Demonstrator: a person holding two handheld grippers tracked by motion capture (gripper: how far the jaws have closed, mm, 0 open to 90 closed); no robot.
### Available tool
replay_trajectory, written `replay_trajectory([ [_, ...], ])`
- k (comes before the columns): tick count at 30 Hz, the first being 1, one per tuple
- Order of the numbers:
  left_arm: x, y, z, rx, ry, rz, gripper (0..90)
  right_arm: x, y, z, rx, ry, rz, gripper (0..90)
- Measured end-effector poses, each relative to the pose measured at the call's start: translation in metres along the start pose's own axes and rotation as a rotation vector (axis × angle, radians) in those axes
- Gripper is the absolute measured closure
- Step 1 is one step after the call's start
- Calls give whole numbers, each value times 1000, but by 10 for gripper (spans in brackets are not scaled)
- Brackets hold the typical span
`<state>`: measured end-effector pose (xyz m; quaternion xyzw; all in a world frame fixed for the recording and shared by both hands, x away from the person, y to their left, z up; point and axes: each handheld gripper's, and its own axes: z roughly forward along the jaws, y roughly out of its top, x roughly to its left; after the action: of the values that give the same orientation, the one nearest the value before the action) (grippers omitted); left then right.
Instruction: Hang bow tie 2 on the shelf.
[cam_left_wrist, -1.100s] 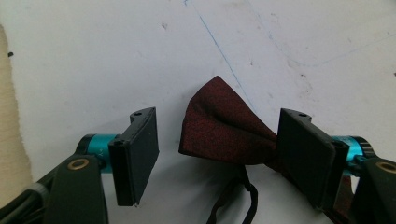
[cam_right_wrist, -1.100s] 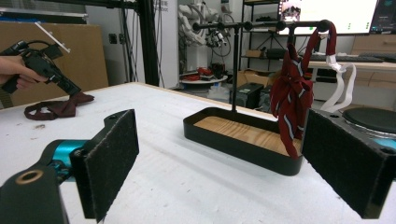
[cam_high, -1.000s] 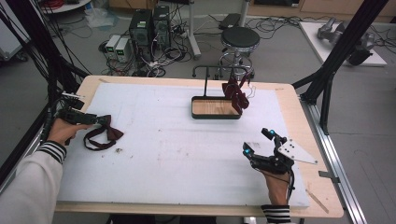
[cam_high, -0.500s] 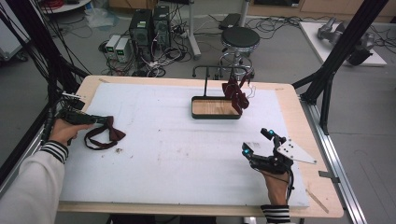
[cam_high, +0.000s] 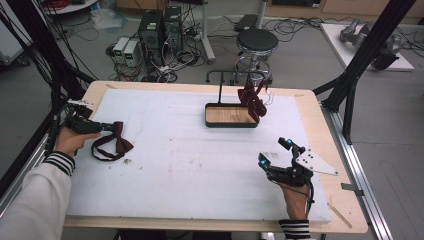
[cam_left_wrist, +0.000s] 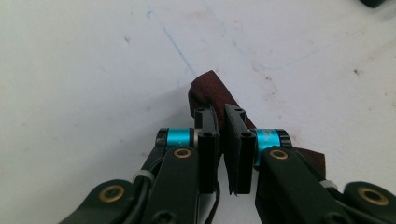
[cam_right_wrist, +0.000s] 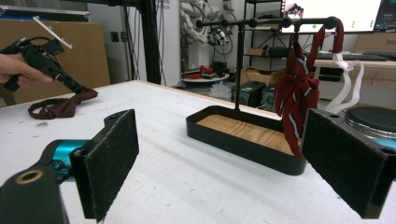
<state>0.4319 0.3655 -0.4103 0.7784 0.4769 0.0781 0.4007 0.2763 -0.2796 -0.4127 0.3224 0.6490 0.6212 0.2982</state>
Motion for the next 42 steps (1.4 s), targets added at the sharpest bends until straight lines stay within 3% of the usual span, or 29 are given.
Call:
replay_trajectory([
  [8,-12,4,-12,-74,-13,60,841,2,0,2,3,5,-2,107],
  [17,-37,11,-29,-223,-39,128,841,8,0,9,15,31,-4,107],
  [24,-56,14,-41,-312,-60,169,841,16,3,16,22,56,-20,107],
  [37,-111,33,-38,-387,-153,298,840,21,18,27,-10,83,-27,106],
  [42,-129,38,-31,-395,-193,336,840,24,22,34,14,137,-16,106],
])
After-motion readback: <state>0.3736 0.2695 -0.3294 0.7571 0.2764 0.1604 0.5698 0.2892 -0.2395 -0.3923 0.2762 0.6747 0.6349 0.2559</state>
